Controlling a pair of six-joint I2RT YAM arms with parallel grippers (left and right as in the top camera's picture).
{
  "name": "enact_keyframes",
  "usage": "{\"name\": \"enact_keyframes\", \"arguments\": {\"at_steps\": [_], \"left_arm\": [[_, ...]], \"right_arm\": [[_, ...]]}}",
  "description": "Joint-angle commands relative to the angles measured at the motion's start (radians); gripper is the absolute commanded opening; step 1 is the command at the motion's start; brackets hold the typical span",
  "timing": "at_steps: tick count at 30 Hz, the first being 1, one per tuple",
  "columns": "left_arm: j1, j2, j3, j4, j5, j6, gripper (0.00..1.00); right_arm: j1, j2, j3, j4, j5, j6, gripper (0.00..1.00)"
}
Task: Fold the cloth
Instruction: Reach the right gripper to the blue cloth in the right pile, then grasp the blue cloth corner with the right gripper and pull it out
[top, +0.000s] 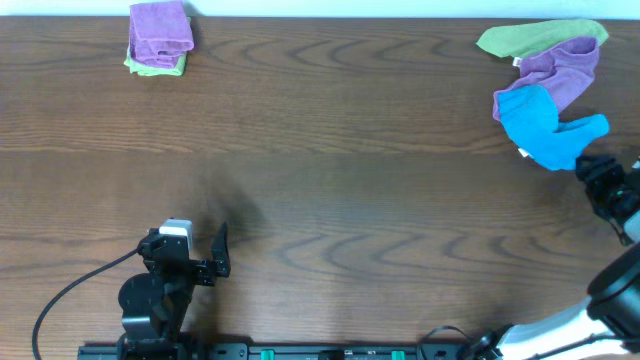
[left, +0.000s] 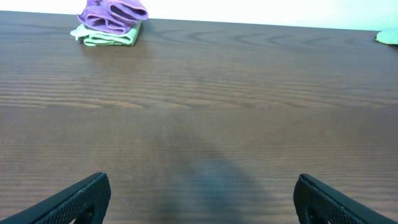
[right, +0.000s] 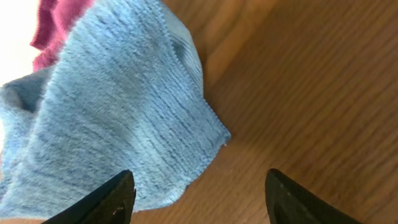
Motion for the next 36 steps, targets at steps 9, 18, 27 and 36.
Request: {"name": "enact_keyframes", "arguments": {"at_steps": [9, 18, 27, 36], "left_arm": [[-0.002, -0.006, -0.022, -0.002, -0.01, 0.004, 0.95], [-0.002, -0.006, -0.022, -0.002, -0.01, 0.004, 0.95], [-0.002, -0.006, -0.022, -0.002, -0.01, 0.004, 0.95], [-0.002, -0.006, -0.022, -0.002, -0.01, 0.004, 0.95]], "right_arm": [[0.01, 0.102, 0.105, -0.064, -0.048, -0.023, 0.58], [0.046, 0.139, 0.109, -0.023, -0.033, -0.01, 0.5], [0.056, 0.18, 0.123, 0.013, -0.032, 0.016, 0.18], [0.058, 0.177, 0.183, -0.07, -0.101, 0.034, 0.01]]}}
